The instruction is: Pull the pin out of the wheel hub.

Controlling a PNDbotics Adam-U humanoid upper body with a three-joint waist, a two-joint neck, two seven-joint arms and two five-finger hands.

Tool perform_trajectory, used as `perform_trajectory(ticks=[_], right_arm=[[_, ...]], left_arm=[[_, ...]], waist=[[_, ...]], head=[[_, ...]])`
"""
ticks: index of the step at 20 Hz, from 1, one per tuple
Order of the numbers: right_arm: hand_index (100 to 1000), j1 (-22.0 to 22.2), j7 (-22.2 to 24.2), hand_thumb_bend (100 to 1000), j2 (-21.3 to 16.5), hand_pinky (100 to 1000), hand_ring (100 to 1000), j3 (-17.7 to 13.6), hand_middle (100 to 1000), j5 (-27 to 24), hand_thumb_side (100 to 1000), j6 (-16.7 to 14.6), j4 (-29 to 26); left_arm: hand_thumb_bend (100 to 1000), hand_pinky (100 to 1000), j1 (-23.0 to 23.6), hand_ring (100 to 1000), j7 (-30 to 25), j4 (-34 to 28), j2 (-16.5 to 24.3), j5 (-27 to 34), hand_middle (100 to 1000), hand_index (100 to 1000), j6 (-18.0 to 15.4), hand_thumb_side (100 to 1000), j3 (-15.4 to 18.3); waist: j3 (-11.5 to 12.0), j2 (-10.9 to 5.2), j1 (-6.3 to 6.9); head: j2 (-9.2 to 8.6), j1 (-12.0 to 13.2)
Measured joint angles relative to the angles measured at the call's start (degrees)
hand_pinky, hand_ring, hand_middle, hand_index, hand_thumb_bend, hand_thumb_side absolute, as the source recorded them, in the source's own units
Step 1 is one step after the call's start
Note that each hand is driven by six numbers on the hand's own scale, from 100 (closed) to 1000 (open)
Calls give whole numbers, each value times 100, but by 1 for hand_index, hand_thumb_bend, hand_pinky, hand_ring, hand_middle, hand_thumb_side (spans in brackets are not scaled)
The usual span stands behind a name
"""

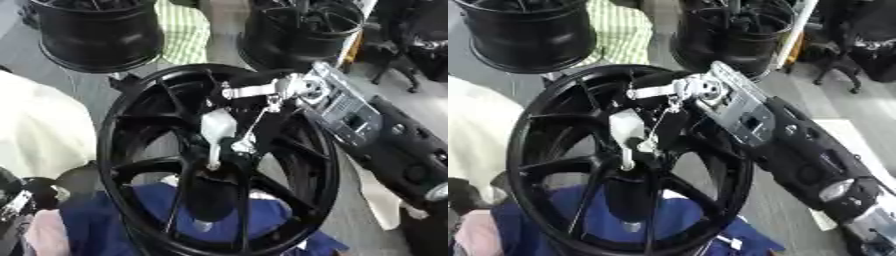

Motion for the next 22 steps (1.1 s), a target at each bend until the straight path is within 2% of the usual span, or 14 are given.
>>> perform_trajectory(ticks=[6, 9, 11, 14, 17, 20, 21, 22], right_arm=[[532, -110, 62, 100, -476, 100, 302, -225, 371, -351, 100, 141, -925], [542, -26, 15, 100, -939, 100, 311, -533, 377, -594, 100, 276, -1529], [561, 228, -96, 100, -1345, 100, 315, -843, 380, -715, 100, 326, -1850], [570, 960, -481, 100, -1992, 100, 317, -1457, 385, -738, 100, 247, -2051], [569, 2142, -1188, 100, -2477, 100, 315, -2202, 389, -626, 100, 181, -2096], [591, 3430, -2046, 100, -2521, 100, 338, -2877, 416, -377, 100, 266, -2110], [654, 3823, -2303, 128, -2437, 184, 403, -3055, 477, -263, 100, 340, -2112], [684, 4195, -2537, 158, -2288, 230, 436, -3217, 506, -127, 100, 440, -2112]], left_arm=[[100, 670, 5, 625, -8, 1, 0, -17, 580, 737, 8, 689, 1], [100, 670, 43, 625, -1, 2, 2, -18, 580, 737, 15, 690, 7], [100, 670, 69, 625, 15, 2, 6, -20, 580, 736, 31, 691, 25], [100, 670, 109, 625, 45, 2, 8, -21, 580, 736, 57, 692, 69], [100, 670, 124, 625, 93, 1, 8, -18, 580, 736, 80, 692, 115], [100, 670, 157, 625, 153, -6, 8, -6, 580, 735, 97, 692, 171], [100, 669, 159, 624, 172, -17, 8, 7, 579, 735, 98, 692, 189], [100, 669, 160, 624, 193, -25, 8, 17, 579, 735, 104, 692, 207]], waist=[[-76, -26, -21], [-168, -67, -56], [-235, -89, -76], [-336, -96, -79], [-465, -95, -54], [-553, -86, 0], [-580, -76, 9], [-602, -65, 14]], head=[[0, 28], [2, 90], [2, 151], [2, 249], [-2, 355], [-10, 457], [-16, 486], [-29, 513]])
